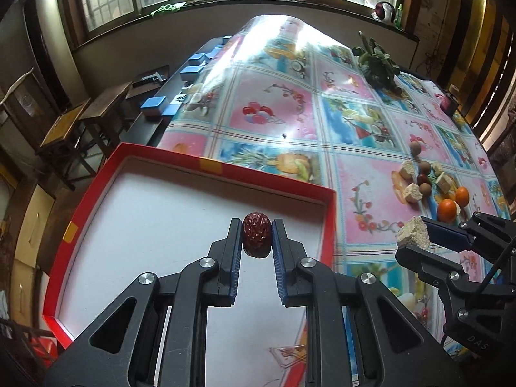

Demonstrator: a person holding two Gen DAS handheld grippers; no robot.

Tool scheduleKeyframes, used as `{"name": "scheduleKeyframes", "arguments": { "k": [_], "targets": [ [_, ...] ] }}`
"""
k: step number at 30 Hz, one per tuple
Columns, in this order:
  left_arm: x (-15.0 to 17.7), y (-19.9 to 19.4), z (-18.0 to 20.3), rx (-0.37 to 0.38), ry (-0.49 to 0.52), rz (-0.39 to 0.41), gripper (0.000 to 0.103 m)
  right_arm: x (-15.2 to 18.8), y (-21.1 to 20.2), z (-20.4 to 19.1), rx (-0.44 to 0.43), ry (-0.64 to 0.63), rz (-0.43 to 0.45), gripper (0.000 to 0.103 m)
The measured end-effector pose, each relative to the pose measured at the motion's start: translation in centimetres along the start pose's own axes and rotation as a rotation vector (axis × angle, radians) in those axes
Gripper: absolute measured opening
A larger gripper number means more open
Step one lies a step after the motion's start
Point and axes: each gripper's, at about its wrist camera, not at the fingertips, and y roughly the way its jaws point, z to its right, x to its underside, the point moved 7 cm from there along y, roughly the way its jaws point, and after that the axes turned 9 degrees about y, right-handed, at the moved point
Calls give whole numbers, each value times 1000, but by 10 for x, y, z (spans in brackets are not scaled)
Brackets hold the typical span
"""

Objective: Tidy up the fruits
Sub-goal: 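Place the red date in the tray with the left tool while the right tool drops the bread slice there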

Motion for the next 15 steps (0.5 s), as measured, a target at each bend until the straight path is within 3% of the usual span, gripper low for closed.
{"name": "scheduleKeyframes", "arguments": {
  "k": [5,15],
  "targets": [
    [4,10,-26,-30,-52,-13,17,-19,22,-33,-33,-43,-6,28],
    [11,34,-54,-87,-97,-33,17,-33,70,-58,-30,-60,-59,28]
  ]
}}
